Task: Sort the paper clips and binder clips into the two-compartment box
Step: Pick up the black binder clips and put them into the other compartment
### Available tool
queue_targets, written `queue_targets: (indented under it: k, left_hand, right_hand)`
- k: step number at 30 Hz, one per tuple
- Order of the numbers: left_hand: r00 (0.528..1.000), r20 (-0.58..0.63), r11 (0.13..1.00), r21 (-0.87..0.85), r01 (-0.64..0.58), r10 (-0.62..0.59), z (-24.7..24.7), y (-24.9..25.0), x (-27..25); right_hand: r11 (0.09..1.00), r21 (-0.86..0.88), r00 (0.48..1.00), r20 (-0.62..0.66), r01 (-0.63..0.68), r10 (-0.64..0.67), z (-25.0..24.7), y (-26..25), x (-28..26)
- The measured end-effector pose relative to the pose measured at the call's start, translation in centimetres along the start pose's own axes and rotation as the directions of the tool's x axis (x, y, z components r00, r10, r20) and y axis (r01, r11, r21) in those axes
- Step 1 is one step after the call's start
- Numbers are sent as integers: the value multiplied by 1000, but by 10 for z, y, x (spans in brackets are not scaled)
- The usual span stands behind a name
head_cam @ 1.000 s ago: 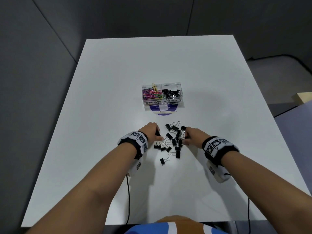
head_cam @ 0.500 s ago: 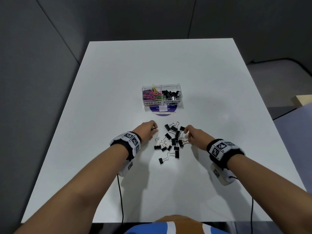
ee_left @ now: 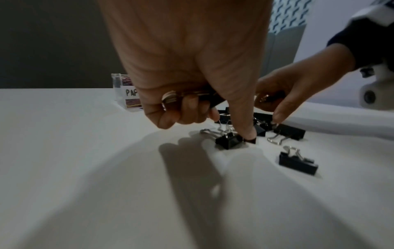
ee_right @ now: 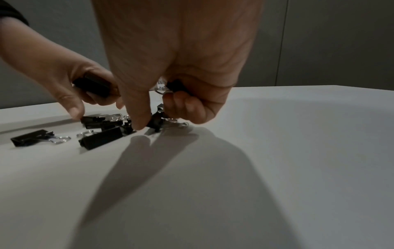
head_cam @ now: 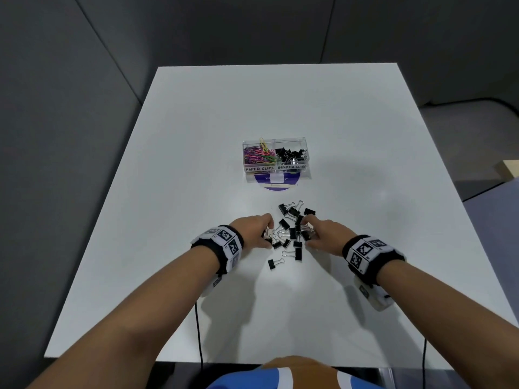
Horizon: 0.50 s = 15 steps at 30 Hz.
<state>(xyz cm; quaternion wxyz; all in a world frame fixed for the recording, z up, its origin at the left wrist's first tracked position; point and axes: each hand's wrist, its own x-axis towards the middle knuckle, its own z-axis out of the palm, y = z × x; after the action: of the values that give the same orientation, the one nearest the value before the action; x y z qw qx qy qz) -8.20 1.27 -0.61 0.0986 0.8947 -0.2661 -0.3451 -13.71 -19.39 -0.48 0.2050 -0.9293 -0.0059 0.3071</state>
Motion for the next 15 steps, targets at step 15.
queue_targets:
  k: [15]
  left_hand:
    - [992,-93,977,202,-66,86,-4,-11,6]
  right_hand:
    - [998,-55,998,-63,-18,14,1,5,7]
